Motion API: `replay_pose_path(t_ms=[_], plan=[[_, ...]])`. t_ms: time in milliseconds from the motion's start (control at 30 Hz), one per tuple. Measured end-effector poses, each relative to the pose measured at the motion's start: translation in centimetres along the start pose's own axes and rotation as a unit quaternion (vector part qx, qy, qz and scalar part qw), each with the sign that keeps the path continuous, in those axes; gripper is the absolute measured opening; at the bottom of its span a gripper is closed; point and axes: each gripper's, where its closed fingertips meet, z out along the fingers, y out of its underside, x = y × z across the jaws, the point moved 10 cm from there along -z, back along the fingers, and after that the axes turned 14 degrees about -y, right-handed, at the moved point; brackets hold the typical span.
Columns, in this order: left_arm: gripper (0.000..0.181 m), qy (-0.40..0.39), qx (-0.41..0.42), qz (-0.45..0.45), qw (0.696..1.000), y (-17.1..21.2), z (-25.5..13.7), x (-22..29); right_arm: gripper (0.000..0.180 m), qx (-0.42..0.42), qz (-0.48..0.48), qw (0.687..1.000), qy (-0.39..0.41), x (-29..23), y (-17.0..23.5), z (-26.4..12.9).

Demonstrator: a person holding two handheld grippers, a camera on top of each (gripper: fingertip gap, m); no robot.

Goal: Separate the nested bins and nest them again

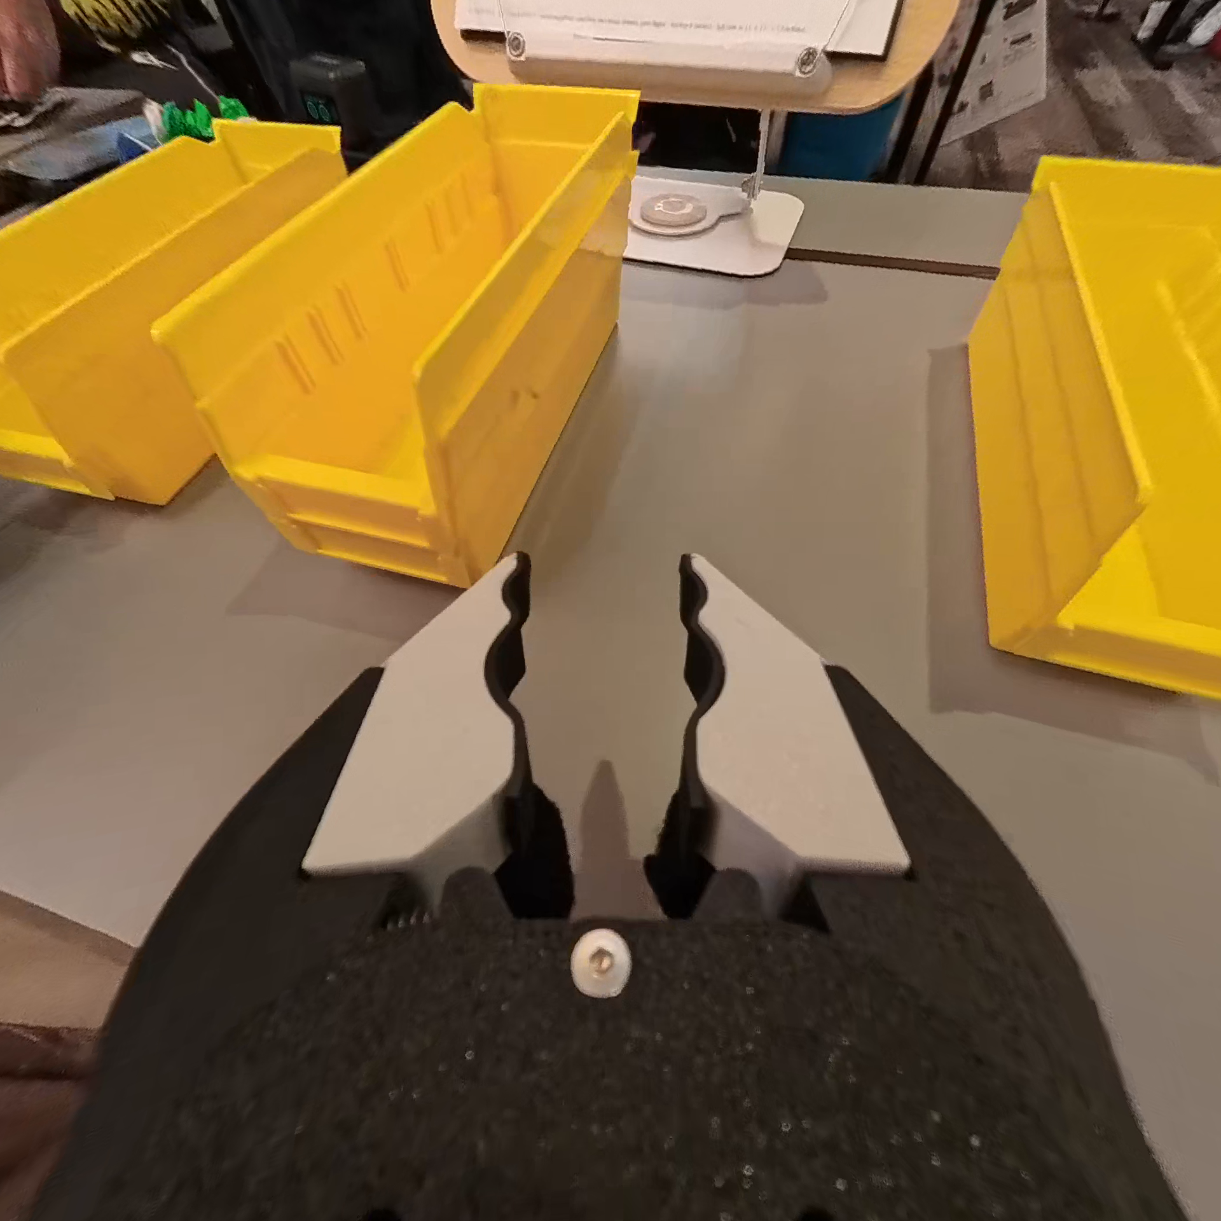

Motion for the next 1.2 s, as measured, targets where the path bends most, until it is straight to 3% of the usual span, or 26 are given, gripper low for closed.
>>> replay_pose_path(t_ms=[133, 267, 433, 700, 1067, 1200], plan=[[0.044, -0.003, -0.005, -0.015, 1.0, -0.3, 1.6, 0.8, 0.044, 0.011, 0.031, 0.999, -0.024, 0.8, -0.2, -0.7], [0.001, -0.054, 0.005, -0.017, 0.998, -1.1, 2.4, 0.9, 0.044, 0.008, 0.041, 0.999, -0.034, 1.5, 0.0, -1.0], [0.0, -0.067, 0.011, -0.023, 0.997, -1.8, 2.2, 1.5, 0.044, 0.009, 0.05, 0.998, -0.044, 1.6, 0.2, -1.1], [0.0, -0.069, 0.112, -0.077, 0.988, -4.7, -1.8, 4.3, 0.044, 0.0, 0.054, 0.998, -0.023, 2.0, 2.8, -3.7], [0.0, -0.04, 0.242, -0.07, 0.967, -8.7, -7.3, 12.1, 0.044, 0.017, 0.045, 0.999, -0.013, 2.8, 2.8, -5.3], [0.0, -0.019, 0.259, -0.054, 0.964, -9.1, -7.6, 16.3, 0.044, 0.009, 0.015, 1.0, -0.004, 2.2, 2.8, -5.1]])
